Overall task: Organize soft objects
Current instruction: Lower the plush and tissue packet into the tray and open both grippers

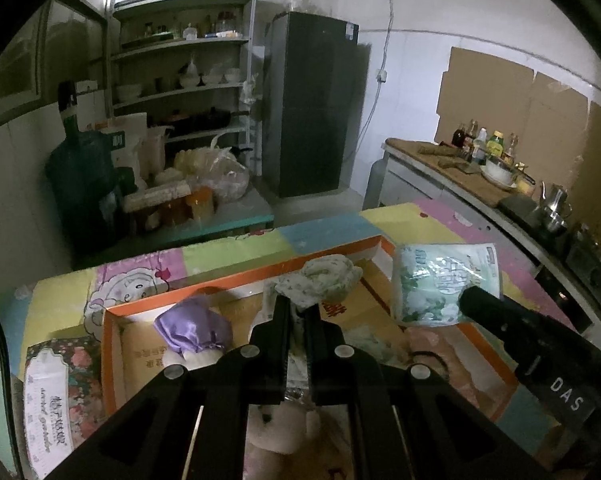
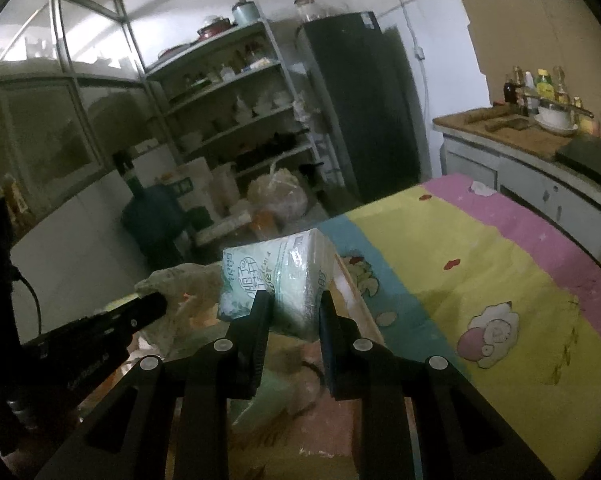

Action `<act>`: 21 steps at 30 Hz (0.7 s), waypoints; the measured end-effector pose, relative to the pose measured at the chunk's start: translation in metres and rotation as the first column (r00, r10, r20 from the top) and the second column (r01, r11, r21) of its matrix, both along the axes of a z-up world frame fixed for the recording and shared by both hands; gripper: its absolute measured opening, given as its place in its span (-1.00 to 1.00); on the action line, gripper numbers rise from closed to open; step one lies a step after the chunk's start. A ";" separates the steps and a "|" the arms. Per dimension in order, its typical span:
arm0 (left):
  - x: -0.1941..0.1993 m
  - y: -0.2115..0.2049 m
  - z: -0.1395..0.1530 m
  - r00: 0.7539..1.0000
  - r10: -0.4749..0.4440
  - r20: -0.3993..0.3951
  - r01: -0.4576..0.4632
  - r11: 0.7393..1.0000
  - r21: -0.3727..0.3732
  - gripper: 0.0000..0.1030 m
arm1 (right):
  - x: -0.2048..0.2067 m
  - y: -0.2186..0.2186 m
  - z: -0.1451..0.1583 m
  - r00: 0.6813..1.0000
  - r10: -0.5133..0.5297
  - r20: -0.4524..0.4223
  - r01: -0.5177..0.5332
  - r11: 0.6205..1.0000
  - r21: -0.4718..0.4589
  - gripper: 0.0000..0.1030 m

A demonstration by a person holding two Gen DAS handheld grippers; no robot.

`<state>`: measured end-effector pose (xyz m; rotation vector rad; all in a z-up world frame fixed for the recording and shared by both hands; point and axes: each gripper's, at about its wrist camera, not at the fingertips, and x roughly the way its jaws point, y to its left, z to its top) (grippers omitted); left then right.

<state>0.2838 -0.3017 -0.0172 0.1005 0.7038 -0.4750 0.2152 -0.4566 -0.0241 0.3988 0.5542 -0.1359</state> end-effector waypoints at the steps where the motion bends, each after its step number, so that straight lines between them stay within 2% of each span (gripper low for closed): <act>1: 0.001 0.000 -0.002 1.000 0.000 -0.006 0.000 1.000 0.003 -0.86 | 0.002 0.000 -0.002 1.000 0.001 -0.006 -0.001 1.000 -0.004 -0.53; 21: 0.008 -0.011 -0.024 0.999 -0.020 -0.045 0.022 0.999 0.044 -0.86 | 0.031 -0.002 -0.035 0.991 0.033 -0.127 -0.032 0.999 0.010 -0.53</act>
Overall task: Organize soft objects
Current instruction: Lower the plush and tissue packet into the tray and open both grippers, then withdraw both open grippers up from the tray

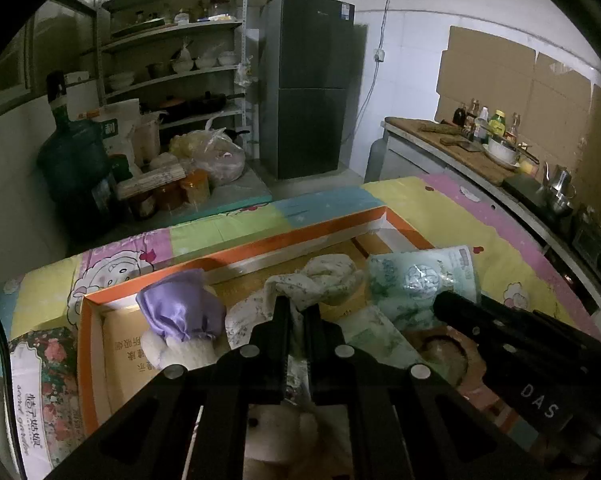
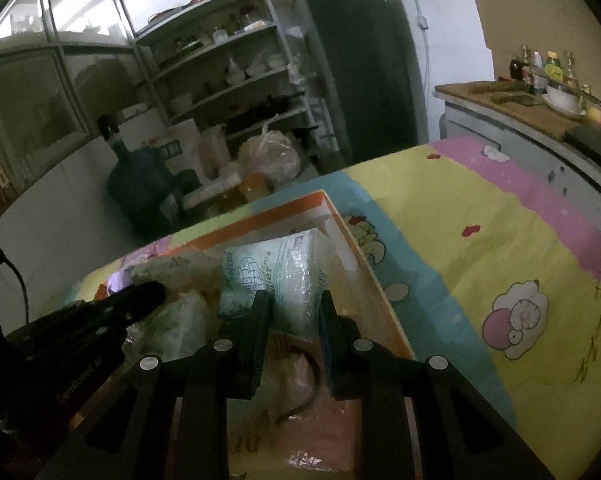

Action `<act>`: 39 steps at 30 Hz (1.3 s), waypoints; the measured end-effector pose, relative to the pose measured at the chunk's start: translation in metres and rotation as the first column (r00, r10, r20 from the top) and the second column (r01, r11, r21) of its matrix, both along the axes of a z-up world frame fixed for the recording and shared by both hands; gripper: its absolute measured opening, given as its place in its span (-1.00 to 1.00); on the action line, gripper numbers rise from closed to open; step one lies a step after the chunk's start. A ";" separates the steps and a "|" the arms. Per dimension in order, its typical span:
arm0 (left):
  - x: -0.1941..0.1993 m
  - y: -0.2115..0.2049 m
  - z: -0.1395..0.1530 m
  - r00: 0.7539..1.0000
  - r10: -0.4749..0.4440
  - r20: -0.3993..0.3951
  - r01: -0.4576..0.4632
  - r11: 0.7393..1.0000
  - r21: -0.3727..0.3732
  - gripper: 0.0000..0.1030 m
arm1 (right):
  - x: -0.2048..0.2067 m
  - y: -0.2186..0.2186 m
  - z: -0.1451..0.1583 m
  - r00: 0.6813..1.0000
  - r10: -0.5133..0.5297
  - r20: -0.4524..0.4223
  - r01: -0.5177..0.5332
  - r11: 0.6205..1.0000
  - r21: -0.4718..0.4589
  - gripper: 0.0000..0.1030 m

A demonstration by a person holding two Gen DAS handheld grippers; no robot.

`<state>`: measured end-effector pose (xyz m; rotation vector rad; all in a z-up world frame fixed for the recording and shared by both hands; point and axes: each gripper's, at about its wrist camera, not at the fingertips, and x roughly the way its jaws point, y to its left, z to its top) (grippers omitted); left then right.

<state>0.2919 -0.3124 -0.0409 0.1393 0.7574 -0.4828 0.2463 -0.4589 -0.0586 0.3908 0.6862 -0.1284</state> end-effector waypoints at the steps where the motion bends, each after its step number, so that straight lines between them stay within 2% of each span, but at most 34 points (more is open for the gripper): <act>1: 0.000 0.000 0.000 1.000 0.000 -0.001 0.000 1.000 -0.003 -0.86 | 0.000 0.001 -0.001 1.000 0.000 -0.003 0.000 1.000 0.000 -0.53; 7: -0.003 -0.001 -0.002 1.000 -0.006 0.008 0.006 1.000 -0.011 -0.80 | 0.001 0.002 -0.005 1.000 0.005 -0.022 -0.005 1.000 -0.002 -0.47; 9: -0.005 -0.001 -0.002 1.000 -0.012 0.015 0.012 1.000 -0.008 -0.67 | 0.001 0.002 -0.005 1.000 0.004 -0.027 -0.004 1.000 -0.001 -0.44; 13: -0.007 -0.002 0.001 0.999 -0.020 0.027 0.020 1.000 -0.010 -0.14 | 0.000 0.001 -0.005 1.000 -0.004 -0.025 0.004 1.000 0.002 -0.36; 14: -0.007 -0.001 0.002 0.999 -0.022 0.028 0.023 1.000 -0.014 -0.03 | 0.000 0.002 -0.005 1.000 -0.005 -0.024 0.005 1.000 0.001 -0.22; 15: -0.008 -0.001 0.002 0.999 -0.024 0.028 0.025 1.000 -0.017 0.00 | -0.001 0.001 -0.005 1.000 -0.009 -0.023 0.009 1.000 -0.001 -0.02; 17: -0.009 0.000 0.004 0.999 -0.025 0.031 0.026 0.999 -0.019 0.04 | -0.002 0.001 -0.005 1.000 -0.012 -0.020 0.012 1.000 -0.005 0.07; 24: -0.014 0.003 0.009 0.999 -0.032 0.031 0.033 0.999 -0.024 0.10 | -0.006 -0.002 -0.004 1.000 -0.022 -0.011 0.022 1.000 0.006 0.08; 28: -0.018 0.004 0.014 0.999 -0.036 0.041 0.038 0.999 -0.031 0.29 | -0.009 -0.002 -0.003 1.000 -0.028 -0.007 0.028 1.000 0.008 0.09; 32: -0.022 0.006 0.019 0.998 -0.033 0.053 0.035 0.999 -0.041 0.31 | -0.012 -0.001 -0.001 0.999 -0.032 -0.001 0.032 0.999 0.003 0.18; 39: -0.031 0.014 0.029 0.997 -0.029 0.069 0.032 0.998 -0.050 0.34 | -0.024 0.002 0.003 0.999 -0.046 0.018 0.046 0.999 0.001 0.19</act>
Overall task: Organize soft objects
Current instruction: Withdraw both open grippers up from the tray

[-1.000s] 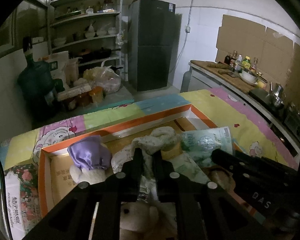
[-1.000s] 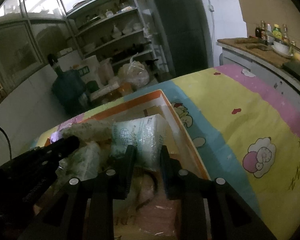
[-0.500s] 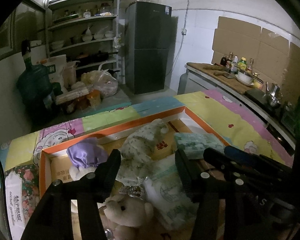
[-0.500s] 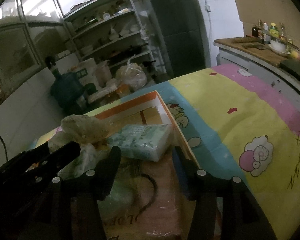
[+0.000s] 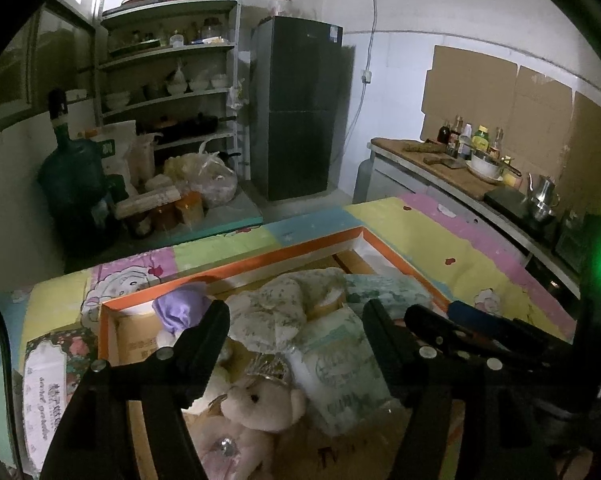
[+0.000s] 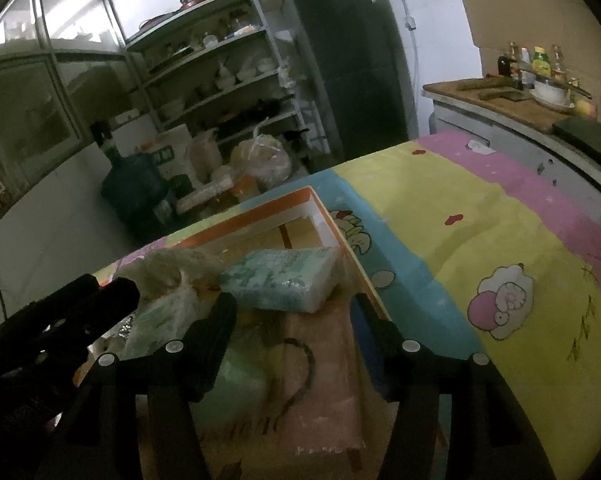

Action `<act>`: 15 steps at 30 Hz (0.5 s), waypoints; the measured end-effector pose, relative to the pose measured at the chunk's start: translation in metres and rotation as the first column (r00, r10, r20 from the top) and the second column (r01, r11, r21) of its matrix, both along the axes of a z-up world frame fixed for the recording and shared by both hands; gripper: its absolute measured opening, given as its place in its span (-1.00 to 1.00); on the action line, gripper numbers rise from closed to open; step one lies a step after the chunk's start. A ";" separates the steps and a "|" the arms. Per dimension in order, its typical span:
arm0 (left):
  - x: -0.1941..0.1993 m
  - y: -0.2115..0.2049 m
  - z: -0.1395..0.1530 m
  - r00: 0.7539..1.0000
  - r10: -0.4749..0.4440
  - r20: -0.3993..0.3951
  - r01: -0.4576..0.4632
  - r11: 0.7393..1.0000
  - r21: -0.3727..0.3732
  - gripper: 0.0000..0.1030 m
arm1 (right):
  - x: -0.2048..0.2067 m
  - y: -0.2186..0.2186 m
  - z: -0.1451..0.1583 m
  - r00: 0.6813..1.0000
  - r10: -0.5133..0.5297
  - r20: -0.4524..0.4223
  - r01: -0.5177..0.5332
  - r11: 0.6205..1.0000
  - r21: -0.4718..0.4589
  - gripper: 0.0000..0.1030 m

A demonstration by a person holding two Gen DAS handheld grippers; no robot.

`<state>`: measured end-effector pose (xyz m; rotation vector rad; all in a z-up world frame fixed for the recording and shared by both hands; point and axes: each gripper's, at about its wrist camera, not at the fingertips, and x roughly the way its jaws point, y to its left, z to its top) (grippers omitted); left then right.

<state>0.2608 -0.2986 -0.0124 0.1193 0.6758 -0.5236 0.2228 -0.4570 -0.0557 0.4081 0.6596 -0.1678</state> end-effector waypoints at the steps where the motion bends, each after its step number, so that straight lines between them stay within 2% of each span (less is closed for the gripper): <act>1: -0.002 0.001 0.001 1.000 0.001 0.003 -0.001 1.000 -0.001 0.34 | -0.002 0.000 0.001 1.000 -0.002 0.003 0.002 1.000 0.001 0.19; 9: -0.018 0.015 0.011 0.999 0.015 0.036 -0.015 1.000 -0.013 0.35 | -0.017 0.007 0.007 1.000 -0.001 0.024 0.000 1.000 0.009 0.26; 11: -0.021 0.019 0.014 0.999 0.020 0.042 -0.019 1.000 -0.018 0.43 | -0.021 0.010 0.010 0.999 0.000 0.032 -0.001 1.000 0.007 0.27; 15: -0.029 0.028 0.020 0.998 0.025 0.056 -0.023 0.999 -0.036 0.46 | -0.030 0.016 0.016 0.999 0.006 0.047 -0.006 1.000 0.008 0.28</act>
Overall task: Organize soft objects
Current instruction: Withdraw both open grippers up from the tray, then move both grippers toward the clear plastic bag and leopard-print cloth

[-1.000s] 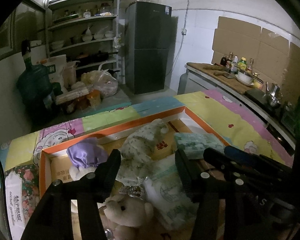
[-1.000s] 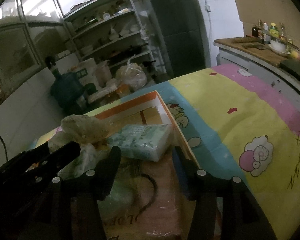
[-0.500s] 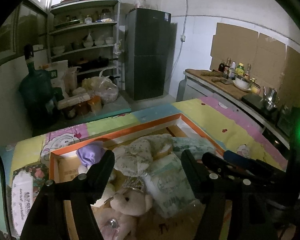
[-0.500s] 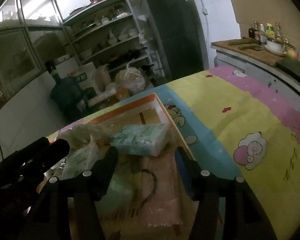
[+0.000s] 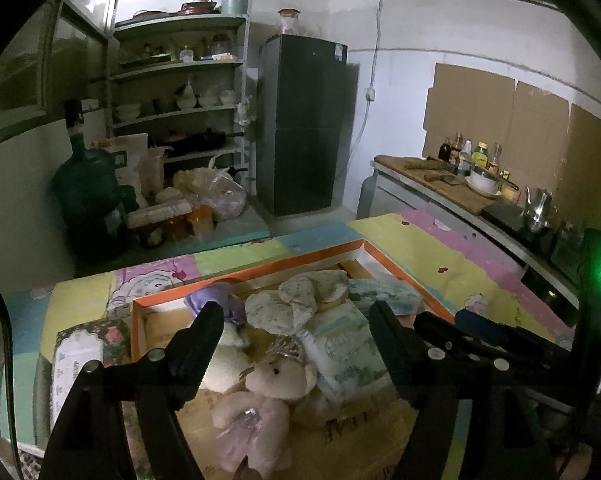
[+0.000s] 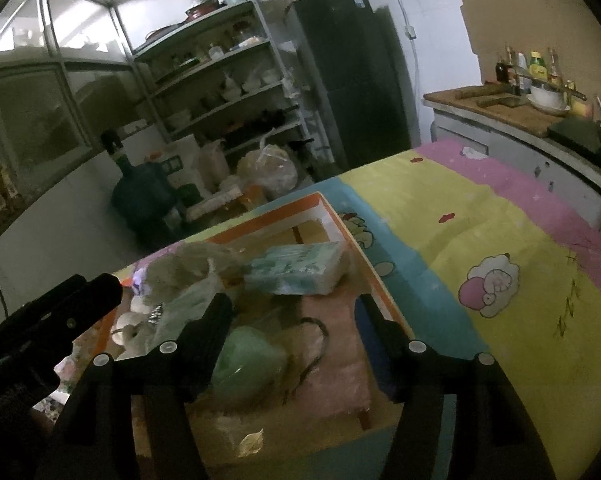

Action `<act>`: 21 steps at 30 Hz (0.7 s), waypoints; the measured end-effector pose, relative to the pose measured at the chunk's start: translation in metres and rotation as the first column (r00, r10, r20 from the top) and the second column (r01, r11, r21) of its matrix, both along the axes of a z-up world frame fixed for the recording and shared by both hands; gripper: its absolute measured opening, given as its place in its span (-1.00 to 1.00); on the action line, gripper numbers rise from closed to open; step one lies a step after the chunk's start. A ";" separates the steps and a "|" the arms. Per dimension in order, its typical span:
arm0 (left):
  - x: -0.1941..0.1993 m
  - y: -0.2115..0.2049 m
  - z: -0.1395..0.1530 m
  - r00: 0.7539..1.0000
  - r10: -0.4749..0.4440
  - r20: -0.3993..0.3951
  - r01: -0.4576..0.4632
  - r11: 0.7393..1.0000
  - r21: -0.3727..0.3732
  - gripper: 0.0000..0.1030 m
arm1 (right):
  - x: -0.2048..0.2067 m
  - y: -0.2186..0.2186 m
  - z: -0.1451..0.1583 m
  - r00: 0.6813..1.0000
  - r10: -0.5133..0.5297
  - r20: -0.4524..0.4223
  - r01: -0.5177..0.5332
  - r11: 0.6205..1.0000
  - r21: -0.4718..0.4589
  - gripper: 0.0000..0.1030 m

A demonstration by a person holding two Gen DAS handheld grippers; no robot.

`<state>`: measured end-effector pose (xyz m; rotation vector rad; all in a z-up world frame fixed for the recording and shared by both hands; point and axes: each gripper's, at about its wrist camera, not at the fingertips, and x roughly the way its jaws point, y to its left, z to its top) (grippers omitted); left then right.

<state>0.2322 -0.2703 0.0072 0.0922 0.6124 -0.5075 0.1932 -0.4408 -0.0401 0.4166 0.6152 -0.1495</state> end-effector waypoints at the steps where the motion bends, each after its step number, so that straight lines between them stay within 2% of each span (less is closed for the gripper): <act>1: -0.002 0.003 0.001 1.000 0.002 0.005 -0.002 1.000 -0.003 0.46 | -0.002 0.002 0.001 1.000 0.006 0.005 -0.006 1.000 0.005 0.28; 7: -0.013 0.021 0.008 1.000 0.018 0.021 -0.018 1.000 -0.022 0.52 | -0.015 0.015 0.010 0.999 0.023 0.027 -0.023 1.000 0.016 0.29; 11: -0.021 0.031 0.012 0.999 0.028 0.034 -0.027 0.999 -0.030 0.53 | -0.022 0.028 0.018 0.999 0.028 0.038 -0.027 1.000 -0.009 0.41; 21: -0.041 0.063 0.023 0.995 0.070 0.070 -0.067 0.997 -0.044 0.53 | -0.037 0.062 0.035 0.996 0.064 0.059 -0.060 0.996 -0.058 0.42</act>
